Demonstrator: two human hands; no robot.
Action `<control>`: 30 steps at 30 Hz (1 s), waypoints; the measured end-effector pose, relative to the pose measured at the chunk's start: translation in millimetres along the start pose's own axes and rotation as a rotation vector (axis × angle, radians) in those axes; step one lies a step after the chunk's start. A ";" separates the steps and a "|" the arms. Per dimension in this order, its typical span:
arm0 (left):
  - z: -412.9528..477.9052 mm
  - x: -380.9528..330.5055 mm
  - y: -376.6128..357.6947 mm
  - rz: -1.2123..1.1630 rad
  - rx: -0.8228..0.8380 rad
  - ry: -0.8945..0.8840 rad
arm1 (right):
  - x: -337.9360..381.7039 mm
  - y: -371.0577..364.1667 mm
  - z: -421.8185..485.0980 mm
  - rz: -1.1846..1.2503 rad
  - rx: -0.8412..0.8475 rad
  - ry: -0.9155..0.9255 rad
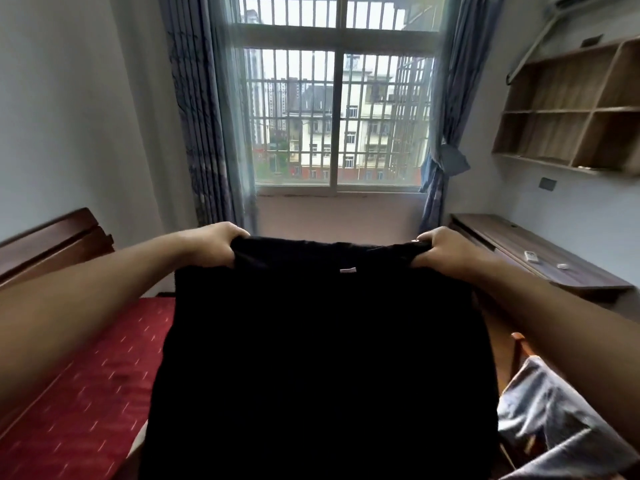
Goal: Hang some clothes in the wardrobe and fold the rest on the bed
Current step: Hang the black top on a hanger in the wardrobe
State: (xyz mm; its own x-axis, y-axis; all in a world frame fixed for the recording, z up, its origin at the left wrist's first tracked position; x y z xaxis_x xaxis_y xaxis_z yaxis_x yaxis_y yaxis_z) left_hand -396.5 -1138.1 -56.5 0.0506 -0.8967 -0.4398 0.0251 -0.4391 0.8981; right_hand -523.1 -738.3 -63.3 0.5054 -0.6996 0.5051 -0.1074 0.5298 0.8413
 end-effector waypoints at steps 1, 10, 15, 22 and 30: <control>-0.7 -4.2 -7.0 -0.104 0.066 0.013 | -4.9 0.9 -3.1 0.047 0.025 -0.031; 14.0 -22.5 -13.6 -0.373 0.650 0.014 | -10.3 32.5 -32.8 0.081 0.311 -0.232; 24.9 -26.6 -3.9 -0.399 0.567 0.041 | -11.6 43.9 -47.0 0.247 0.452 -0.322; 34.3 -57.7 -12.8 -0.289 0.059 -0.140 | -2.0 37.5 -30.5 -0.683 -0.060 0.094; 47.8 -87.4 -23.5 -0.483 -0.083 -0.155 | 2.0 30.4 -39.4 -0.065 0.023 -0.008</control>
State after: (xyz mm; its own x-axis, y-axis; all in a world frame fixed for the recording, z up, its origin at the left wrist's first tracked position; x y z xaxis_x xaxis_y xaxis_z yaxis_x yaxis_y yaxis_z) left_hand -449.3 -1052.2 -39.2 -0.1345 -0.5929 -0.7940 0.0891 -0.8052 0.5862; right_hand -491.6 -704.7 -44.3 0.5052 -0.7358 0.4509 -0.0941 0.4724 0.8763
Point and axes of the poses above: each hand's wrist, its own z-axis towards the middle knuckle, its own y-axis out of the back of the hand, x = y × z, the point moved 1 cm from there along z, towards the middle knuckle
